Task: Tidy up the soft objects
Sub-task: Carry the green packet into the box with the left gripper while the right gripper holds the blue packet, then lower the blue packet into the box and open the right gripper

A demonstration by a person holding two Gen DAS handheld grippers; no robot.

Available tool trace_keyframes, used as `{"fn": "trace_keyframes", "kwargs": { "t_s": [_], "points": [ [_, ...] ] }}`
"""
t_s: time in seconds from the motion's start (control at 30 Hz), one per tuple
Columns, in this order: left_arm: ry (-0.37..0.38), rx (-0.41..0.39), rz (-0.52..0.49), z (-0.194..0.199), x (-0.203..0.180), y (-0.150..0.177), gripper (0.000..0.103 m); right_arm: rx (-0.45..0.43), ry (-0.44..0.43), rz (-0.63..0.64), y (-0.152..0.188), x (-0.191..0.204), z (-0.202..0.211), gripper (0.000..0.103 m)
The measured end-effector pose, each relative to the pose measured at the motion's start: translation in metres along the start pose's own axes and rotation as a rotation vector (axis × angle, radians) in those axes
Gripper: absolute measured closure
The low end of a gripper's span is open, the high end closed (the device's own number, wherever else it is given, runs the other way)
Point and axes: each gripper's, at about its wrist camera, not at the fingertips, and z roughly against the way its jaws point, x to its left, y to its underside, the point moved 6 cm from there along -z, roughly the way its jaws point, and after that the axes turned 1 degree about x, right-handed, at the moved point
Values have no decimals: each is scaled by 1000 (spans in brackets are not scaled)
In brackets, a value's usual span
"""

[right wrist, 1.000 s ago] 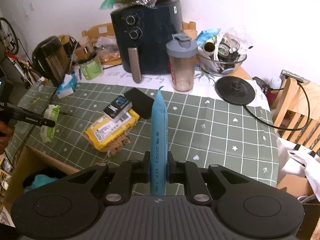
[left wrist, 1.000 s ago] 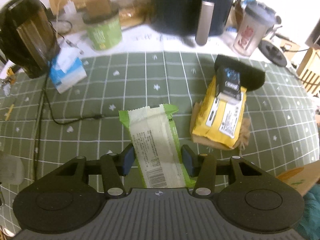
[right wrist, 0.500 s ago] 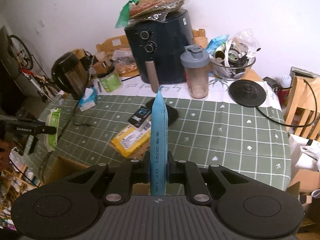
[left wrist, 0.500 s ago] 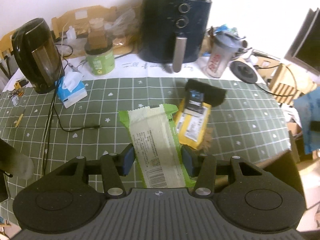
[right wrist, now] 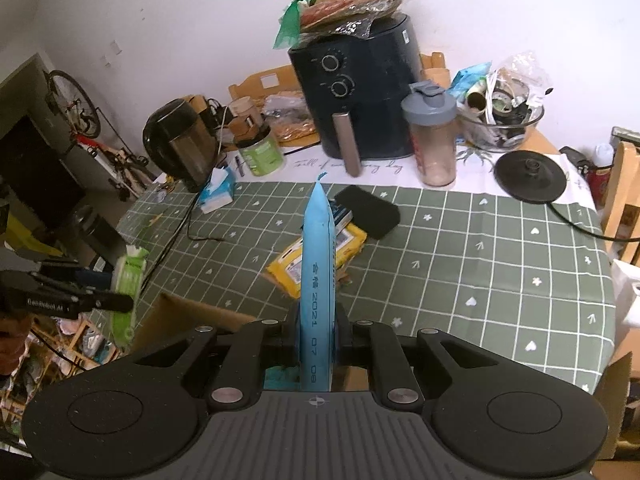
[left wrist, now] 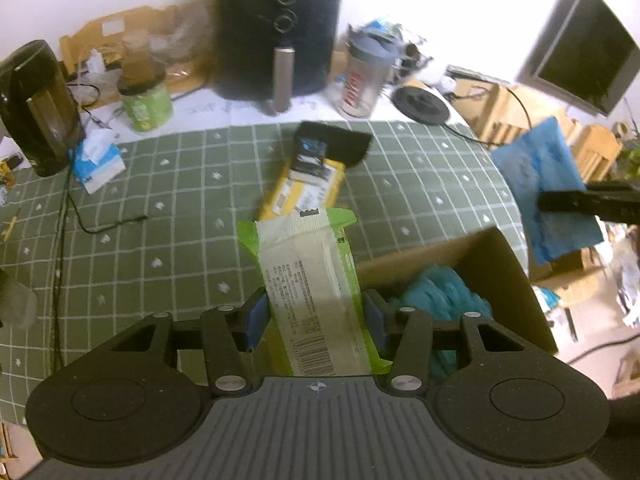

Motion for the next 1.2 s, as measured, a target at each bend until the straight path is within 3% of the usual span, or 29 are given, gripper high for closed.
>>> {"fn": "trace_keyframes", "kwargs": {
  "t_s": [0.27, 0.53, 0.63, 0.87, 1.2],
  "points": [
    [34, 50, -18, -5, -22, 23, 54, 9, -18, -22, 13, 2, 6, 86],
    [-13, 84, -11, -18, -32, 38, 50, 10, -43, -48, 22, 7, 12, 86],
    [-13, 47, 48, -10, -33, 36, 38, 12, -58, -76, 26, 8, 13, 86],
    [-53, -70, 132, 7, -37, 35, 38, 21, -83, -134, 38, 8, 16, 86],
    [-117, -130, 203, 15, -37, 41, 38, 32, -104, -160, 43, 14, 18, 86]
  ]
}}
